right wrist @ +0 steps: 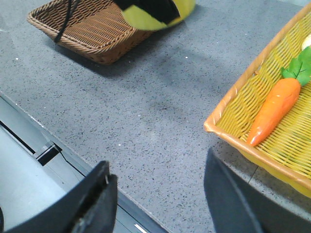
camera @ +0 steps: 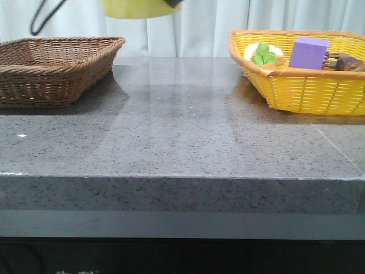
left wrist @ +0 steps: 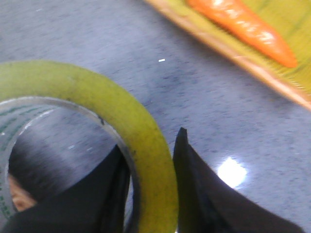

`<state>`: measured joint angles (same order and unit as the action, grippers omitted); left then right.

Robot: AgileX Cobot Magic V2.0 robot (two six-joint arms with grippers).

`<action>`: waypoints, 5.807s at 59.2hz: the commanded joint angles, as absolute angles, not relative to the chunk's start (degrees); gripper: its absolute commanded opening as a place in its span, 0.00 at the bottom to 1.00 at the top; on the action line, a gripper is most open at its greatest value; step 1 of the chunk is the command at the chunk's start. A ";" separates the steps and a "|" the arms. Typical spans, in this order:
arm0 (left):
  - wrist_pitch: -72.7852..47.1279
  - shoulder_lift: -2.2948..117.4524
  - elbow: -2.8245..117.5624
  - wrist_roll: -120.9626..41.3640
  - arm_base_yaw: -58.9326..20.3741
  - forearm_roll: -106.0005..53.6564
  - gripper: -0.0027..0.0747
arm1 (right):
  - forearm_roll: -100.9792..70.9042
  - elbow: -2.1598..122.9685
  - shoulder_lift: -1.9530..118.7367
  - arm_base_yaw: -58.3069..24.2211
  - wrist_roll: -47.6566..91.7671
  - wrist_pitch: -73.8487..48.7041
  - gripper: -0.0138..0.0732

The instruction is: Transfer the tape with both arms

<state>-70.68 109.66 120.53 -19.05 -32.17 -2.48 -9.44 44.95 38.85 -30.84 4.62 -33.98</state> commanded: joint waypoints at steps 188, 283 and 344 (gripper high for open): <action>-69.95 68.46 90.09 -16.40 -24.26 -18.86 0.58 | -9.77 46.31 38.61 -30.82 4.85 -30.08 0.65; -38.80 44.14 51.81 -16.31 -24.36 -16.41 0.01 | -9.58 46.31 38.61 -30.82 4.85 -30.92 0.08; -26.83 34.15 40.47 -5.07 -22.22 -2.02 0.01 | -9.58 46.31 38.61 -30.82 4.85 -30.92 0.08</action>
<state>-35.19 37.29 42.64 -10.68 -23.44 -5.97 -9.44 44.95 38.72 -30.84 4.62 -34.78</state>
